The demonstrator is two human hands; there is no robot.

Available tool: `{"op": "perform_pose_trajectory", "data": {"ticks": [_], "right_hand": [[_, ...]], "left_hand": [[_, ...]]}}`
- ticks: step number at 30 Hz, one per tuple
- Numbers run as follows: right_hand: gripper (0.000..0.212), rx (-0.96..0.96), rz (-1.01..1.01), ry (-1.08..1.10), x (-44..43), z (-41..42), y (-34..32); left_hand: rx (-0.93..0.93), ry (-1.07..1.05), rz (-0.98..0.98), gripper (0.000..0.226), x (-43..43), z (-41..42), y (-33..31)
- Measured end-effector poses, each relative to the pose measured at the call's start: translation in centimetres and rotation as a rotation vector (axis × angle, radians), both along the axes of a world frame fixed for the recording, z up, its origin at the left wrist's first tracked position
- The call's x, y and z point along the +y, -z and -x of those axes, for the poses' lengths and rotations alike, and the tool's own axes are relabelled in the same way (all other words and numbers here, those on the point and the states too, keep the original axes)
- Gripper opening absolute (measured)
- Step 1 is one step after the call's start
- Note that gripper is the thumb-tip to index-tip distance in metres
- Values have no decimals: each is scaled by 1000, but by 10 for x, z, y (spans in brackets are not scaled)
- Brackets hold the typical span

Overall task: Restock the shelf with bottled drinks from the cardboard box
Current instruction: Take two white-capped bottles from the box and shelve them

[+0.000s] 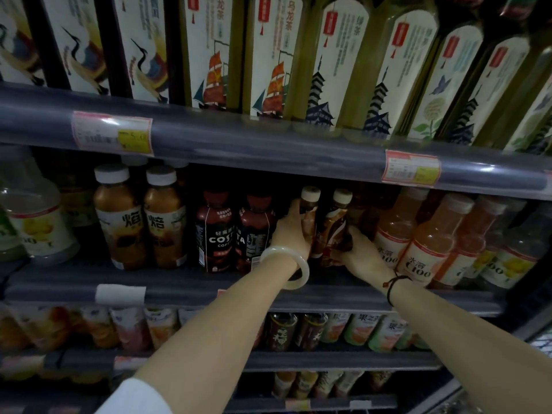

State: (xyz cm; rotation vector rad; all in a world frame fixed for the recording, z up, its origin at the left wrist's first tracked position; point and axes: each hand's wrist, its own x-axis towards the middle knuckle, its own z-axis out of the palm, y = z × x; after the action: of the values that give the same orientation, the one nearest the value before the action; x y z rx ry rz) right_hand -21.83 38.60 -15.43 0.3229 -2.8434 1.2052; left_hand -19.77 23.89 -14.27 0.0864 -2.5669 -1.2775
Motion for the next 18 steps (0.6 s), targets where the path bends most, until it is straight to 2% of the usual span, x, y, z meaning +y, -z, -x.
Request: {"op": "perform_pose_trajectory", "data": {"ticks": [4,8,14,18], "right_hand": [[47,6,39,-11,3,3,4],[38,-14,73,-21,3,2,4],[25,-66,38,34,2,-1,6],[21,-33,-25,76,-4,-8,1]], "left_hand": [[23,15,-43,47,0,0,1],[3,14,-37,50,-1,-2,-1],[-99,-12,5,24,-1,-6,-5],[-121,66,-11,24,-2,-19,-7]]}}
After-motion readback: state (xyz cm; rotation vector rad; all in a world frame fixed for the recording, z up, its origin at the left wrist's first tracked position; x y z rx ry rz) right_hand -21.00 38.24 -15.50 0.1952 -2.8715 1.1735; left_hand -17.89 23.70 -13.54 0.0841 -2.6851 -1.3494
